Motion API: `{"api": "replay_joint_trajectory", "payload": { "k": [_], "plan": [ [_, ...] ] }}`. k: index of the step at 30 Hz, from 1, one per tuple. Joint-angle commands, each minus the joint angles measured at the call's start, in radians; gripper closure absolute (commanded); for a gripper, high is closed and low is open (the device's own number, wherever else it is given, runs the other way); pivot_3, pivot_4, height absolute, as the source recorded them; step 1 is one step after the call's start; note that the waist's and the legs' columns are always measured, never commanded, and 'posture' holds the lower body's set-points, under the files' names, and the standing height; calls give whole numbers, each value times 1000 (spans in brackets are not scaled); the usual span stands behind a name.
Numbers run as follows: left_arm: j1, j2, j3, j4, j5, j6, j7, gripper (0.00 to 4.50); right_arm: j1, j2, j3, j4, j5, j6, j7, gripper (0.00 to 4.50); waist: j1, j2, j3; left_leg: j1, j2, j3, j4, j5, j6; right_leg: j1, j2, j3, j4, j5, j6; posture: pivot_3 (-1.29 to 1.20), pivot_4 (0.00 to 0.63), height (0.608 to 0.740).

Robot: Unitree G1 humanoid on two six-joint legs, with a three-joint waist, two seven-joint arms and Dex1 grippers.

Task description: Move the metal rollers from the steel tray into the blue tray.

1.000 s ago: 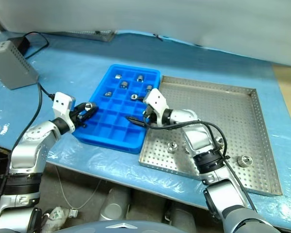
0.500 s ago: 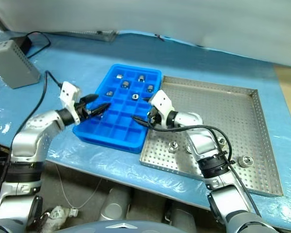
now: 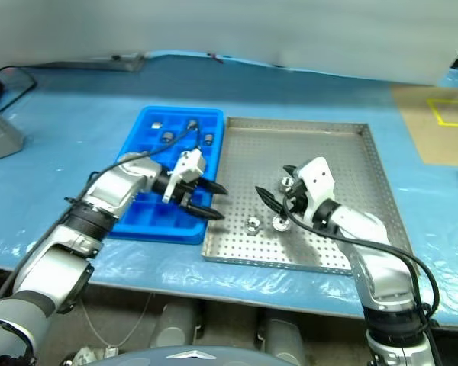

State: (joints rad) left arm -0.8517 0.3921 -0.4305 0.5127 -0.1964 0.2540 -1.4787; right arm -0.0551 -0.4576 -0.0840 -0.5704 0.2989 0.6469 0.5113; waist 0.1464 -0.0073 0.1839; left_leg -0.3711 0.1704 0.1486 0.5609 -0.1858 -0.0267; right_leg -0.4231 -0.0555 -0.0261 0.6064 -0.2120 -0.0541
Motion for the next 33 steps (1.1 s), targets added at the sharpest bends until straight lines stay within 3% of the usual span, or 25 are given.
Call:
{"api": "replay_joint_trajectory", "payload": {
  "k": [1, 8, 14, 26, 33],
  "plan": [
    [-109, -82, -25, 154, 63, -143, -51, 753, 75, 27, -37, -142, -7, 27, -90, 0, -18, 2, -1, 0, -1, 1, 0, 0, 0, 1, 0, 0, -1, -1, 4, -219, 150, 740],
    [-250, -212, -27, 440, 171, -330, -77, 753, 191, 67, -21, -232, -54, 40, -204, 0, -83, 1, -1, 3, -4, 0, 1, 0, 5, 13, -3, 0, -17, 4, 11, -328, 150, 740],
    [-269, -232, -36, 514, 233, -430, -135, 753, 233, 82, 7, -241, -84, 16, -241, 0, -129, 1, -1, 2, -4, 0, 1, -3, 11, 16, -2, 0, -22, 8, 5, -345, 150, 740],
    [-262, -220, -32, 610, 355, -530, -70, 753, 228, 68, 29, -162, -133, -53, -235, 0, -132, 1, -1, 4, -4, 0, 1, -2, 15, 17, -3, 0, -22, 9, 3, -324, 150, 740],
    [-231, -252, 2, 583, 337, -496, -75, 753, 233, 62, 32, -164, -150, -53, -231, 0, -132, 1, -1, 5, -3, 1, 1, -2, 16, 18, -3, 0, -22, 9, 2, -319, 150, 740]
  ]
}}
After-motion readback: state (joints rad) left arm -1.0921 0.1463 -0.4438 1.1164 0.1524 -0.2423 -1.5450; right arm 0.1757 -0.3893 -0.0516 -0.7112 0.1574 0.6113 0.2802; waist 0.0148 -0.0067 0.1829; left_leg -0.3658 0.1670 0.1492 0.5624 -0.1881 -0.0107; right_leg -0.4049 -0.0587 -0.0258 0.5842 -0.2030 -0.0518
